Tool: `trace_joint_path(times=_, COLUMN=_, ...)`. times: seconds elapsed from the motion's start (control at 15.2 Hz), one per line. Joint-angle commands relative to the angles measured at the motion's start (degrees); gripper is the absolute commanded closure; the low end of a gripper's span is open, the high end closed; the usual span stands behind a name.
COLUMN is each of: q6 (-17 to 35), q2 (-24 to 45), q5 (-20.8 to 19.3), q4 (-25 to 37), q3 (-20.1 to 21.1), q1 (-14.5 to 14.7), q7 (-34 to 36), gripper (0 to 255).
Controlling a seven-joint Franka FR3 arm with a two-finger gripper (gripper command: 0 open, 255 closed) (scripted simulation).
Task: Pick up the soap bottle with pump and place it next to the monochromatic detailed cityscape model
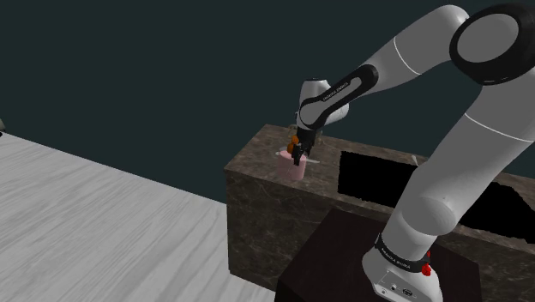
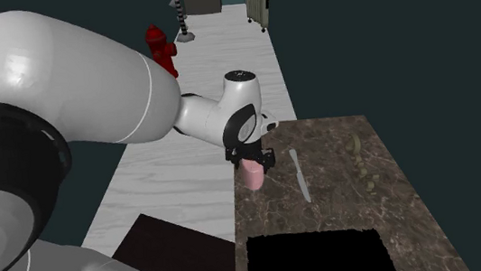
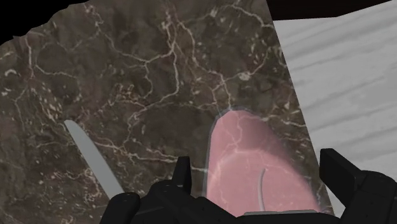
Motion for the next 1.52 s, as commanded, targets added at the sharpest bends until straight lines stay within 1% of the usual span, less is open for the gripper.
trace_joint_path(times=0.0, q6=0.0, q2=0.0, q5=0.0, q4=0.0, q3=0.0, q1=0.0, q7=0.0, gripper=0)
trace_joint_path(times=0.07, q6=0.0, q2=0.0, q5=0.0, q4=0.0, q3=0.0, q1=0.0, q7=0.0, gripper=0)
trace_joint_path(times=0.13, q6=0.0, q2=0.0, q5=0.0, q4=0.0, q3=0.0, q1=0.0, q7=0.0, gripper=255)
trace_joint_path(times=0.73, q6=0.0, q2=0.0, q5=0.0, q4=0.0, q3=0.0, q1=0.0, q7=0.0, gripper=255)
trace_joint_path(times=1.45, q6=-9.6, q2=-5.8, q5=-0.7, q4=3.8, q3=0.7, q1=-0.1, q7=0.4, gripper=255)
